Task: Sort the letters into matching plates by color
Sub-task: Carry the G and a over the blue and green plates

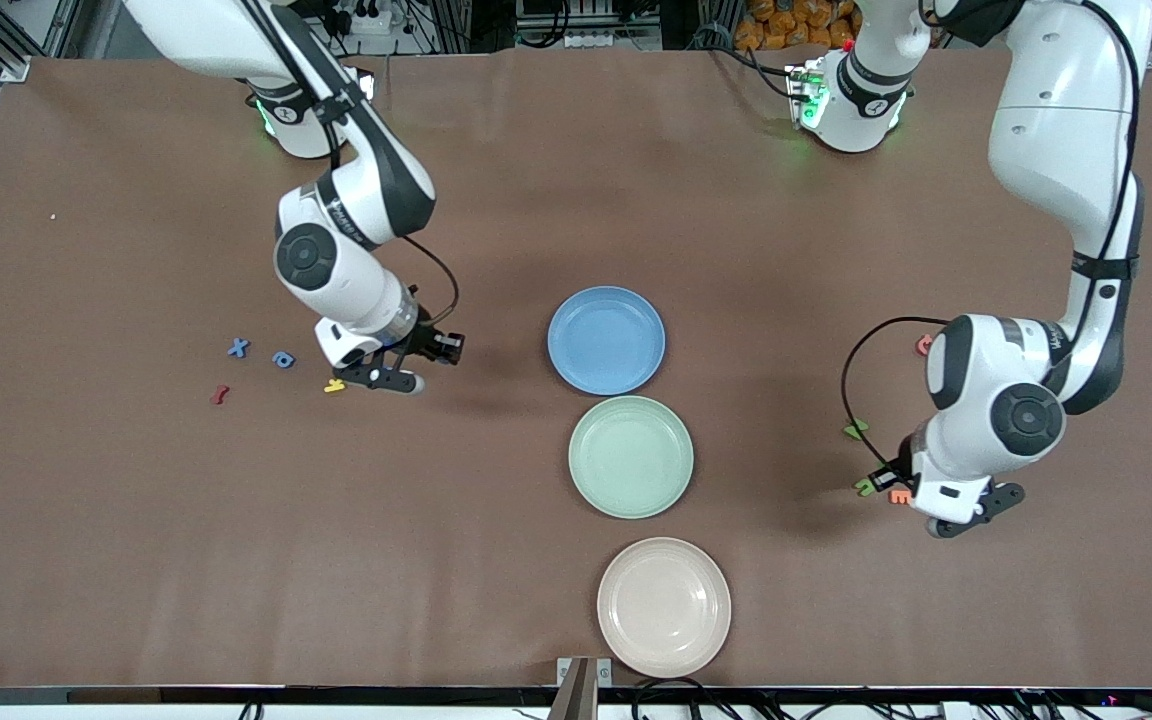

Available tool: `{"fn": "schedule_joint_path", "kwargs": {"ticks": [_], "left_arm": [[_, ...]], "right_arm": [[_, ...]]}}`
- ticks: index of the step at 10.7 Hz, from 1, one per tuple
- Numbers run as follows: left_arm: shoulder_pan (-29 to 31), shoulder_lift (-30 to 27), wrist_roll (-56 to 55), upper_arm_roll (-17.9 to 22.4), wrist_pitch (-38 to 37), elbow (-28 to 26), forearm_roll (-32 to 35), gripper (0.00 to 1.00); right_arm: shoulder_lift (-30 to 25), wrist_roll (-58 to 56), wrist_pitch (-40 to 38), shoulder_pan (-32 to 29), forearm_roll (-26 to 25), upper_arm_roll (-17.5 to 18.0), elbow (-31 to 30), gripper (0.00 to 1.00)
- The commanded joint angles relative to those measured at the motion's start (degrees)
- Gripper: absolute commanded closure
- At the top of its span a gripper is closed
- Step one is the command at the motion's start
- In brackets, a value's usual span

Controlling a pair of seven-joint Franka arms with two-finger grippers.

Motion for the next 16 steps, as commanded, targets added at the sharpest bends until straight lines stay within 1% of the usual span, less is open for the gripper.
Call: {"fn": "schedule_joint_path", "kwargs": {"ticks": [1, 4, 5, 7, 9, 11, 15, 16], "left_arm": [[-1.16, -1.56, -7.47, -5.28, -1.53, -0.42, 0.17, 1.0], [-1.08, -1.47, -16.69, -12.49, -1.36, -0.25, -0.26, 1.0], [-1.25, -1.3, -18.9, -14.17, -0.92, 0.27, -0.96, 1.0], [-1.43, -0.77, -19.45, -16.2, -0.83, 0.98, -2.72, 1.0], [-3.7, -0.6, -19.54, -16.64, 0.13, 0.98, -3.52, 1.0], [-5.72, 0.19, -20.15, -16.64, 3.03, 1.07, -5.36, 1.0], [-9.77, 1.86, -26.99, -15.68, 8.56, 2.21, -5.19, 1.0], [-11.61, 2.13, -28.57, -14.81, 10.93, 2.21, -4.49, 0.93]], "right_arm": [[1.82, 8.11, -0.25, 4.29, 0.89, 0.39, 2.87, 1.0], [3.93, 15.24, 0.02, 9.22, 0.8, 0.39, 6.12, 1.0], [4.9, 17.69, 0.19, 10.97, 0.71, 0.3, 7.17, 1.0], [7.0, 22.18, 0.89, 13.61, 0.36, 0.3, 9.46, 1.0], [9.73, 25.79, 1.07, 15.9, 0.1, 0.13, 11.92, 1.0], [11.75, 28.34, 1.16, 17.58, -0.08, -0.31, 14.03, 1.0], [14.13, 30.11, 4.93, 18.99, -0.17, -0.4, 14.39, 1.0], [14.48, 30.11, 5.2, 19.08, -0.17, -0.4, 14.39, 1.0]]}}
